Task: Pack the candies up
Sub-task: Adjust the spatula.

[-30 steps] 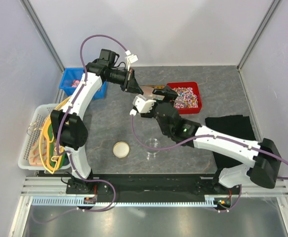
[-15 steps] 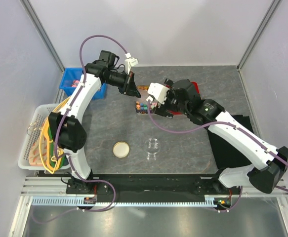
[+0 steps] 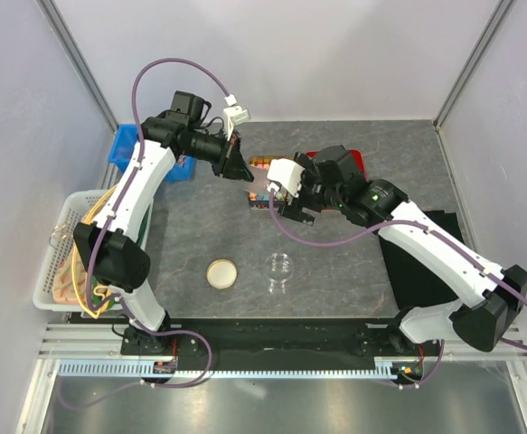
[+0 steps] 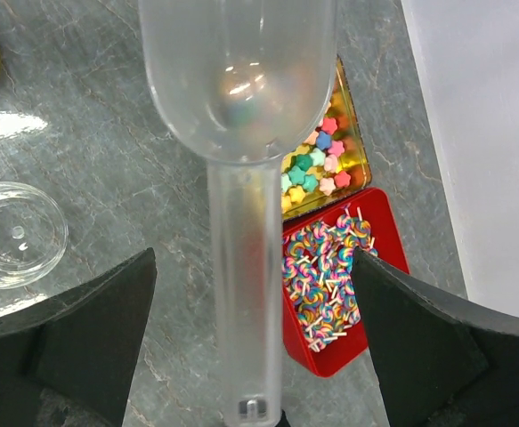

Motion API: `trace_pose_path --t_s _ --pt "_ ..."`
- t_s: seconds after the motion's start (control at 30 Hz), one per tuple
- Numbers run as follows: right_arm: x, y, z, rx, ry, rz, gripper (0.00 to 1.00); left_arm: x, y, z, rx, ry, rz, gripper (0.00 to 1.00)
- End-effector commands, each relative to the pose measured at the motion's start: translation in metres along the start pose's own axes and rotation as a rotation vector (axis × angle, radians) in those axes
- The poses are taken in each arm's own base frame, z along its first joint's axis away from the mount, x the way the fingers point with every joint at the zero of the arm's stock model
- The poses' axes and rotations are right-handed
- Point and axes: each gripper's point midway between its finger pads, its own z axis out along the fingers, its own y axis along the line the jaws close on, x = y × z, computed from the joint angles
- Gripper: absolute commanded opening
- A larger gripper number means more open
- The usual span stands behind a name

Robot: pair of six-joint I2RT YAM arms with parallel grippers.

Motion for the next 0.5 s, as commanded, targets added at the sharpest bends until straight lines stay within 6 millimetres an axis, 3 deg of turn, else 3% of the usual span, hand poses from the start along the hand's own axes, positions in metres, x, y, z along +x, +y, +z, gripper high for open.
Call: trace_pose_path --t_s 0.0,0.17,0.3,0.47 --pt "-0.014 -0.011 0.009 0.023 -0.037 -0.017 0.98 -0.003 -0.014 -0.003 0.061 -0.026 0.090 0.02" --pt "-0.014 -0.012 0.026 0.040 -0.056 0.010 0.98 -0.001 -0.018 -0.003 0.066 -0.043 0.070 0.02" --pt "-0.021 -0.019 0.025 0.089 -0.103 0.029 0.96 0.002 -0.021 -0.003 0.070 -0.045 0.076 0.02" --pt "-0.024 -0.007 0.026 0.037 -0.134 0.044 0.88 0.003 -0.023 -0.002 0.088 -0.056 0.089 0.02"
